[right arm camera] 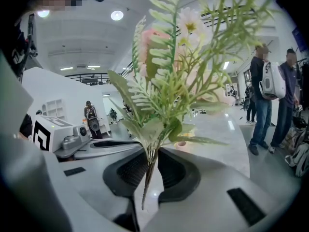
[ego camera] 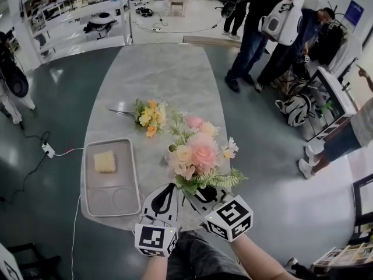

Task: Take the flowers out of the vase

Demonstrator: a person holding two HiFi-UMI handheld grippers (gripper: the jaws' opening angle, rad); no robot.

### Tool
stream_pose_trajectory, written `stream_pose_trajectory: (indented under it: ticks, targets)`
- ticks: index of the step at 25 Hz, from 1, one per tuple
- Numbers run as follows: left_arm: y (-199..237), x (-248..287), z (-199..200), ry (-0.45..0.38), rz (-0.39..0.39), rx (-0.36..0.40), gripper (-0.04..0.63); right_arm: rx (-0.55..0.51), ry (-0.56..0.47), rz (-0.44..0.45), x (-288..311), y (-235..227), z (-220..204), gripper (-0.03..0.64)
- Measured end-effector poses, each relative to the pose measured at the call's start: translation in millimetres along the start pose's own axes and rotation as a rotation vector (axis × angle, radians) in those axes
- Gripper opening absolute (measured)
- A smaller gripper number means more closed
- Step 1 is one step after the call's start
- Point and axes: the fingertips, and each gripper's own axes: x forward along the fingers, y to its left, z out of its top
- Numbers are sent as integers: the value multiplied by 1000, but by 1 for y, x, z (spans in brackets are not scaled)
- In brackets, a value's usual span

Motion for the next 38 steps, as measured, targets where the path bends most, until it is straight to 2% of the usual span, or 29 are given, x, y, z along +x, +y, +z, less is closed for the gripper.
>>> stream_pose_trajectory:
  ticks: [38]
  targets:
    - [1,-3,-2,1,0,-17,15,-7,-11,-16,0,-1,4,71]
